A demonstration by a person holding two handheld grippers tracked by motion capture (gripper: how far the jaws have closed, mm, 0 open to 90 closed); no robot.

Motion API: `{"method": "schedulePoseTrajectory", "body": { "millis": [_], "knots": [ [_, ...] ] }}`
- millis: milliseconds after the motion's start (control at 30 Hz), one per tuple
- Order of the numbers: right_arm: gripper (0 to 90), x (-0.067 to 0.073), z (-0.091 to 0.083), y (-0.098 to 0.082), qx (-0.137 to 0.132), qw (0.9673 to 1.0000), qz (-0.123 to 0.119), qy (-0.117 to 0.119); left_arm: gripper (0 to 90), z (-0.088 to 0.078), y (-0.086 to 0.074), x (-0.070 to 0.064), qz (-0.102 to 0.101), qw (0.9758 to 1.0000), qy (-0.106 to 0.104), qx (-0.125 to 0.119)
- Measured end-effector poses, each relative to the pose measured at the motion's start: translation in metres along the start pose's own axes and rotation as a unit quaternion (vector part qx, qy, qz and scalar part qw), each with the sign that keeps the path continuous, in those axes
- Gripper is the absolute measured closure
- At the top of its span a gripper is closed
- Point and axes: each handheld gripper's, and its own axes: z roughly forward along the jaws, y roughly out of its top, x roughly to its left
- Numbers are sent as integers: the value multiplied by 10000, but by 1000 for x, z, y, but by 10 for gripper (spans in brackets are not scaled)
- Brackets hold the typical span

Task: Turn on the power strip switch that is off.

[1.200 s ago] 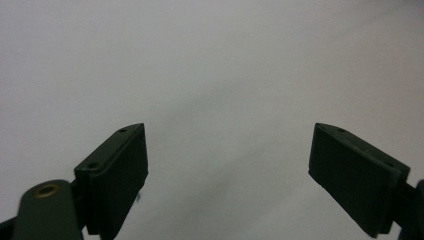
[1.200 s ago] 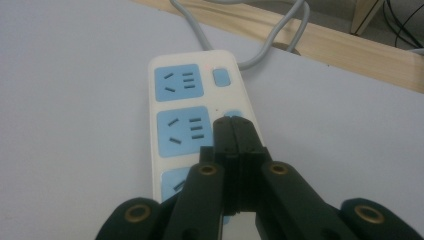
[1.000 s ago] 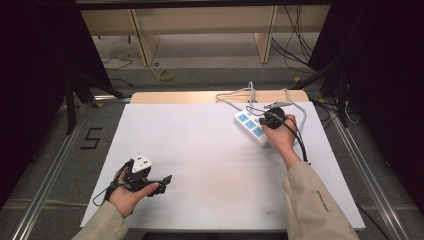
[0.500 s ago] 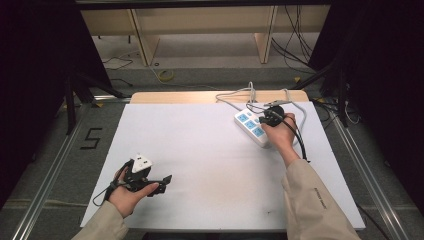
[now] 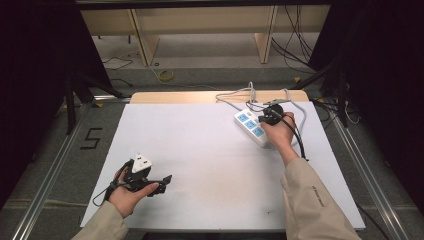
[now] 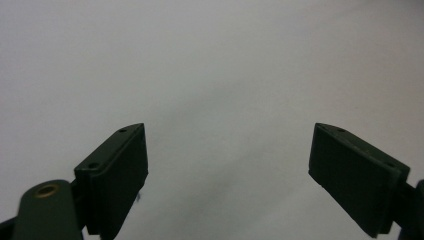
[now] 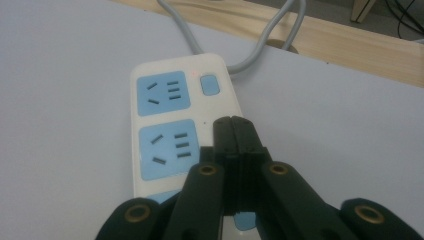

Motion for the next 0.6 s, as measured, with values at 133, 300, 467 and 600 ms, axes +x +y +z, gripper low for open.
{"method": "schedulePoseTrajectory", "body": {
  "millis": [133,300,467,600],
  "knots": [
    [900,-1,0,1,13,10000,-12,-16,156,0,0,0,0,10000,1,-2],
    [900,0,3,4,29,10000,-21,-21,156,0,0,0,1,10000,4,-7],
    [900,1,6,5,57,10000,-47,-27,156,0,0,0,-5,10000,-3,-9],
    [900,1,8,7,66,10000,-37,-44,156,0,0,0,0,10000,-2,-9]
  ]
}}
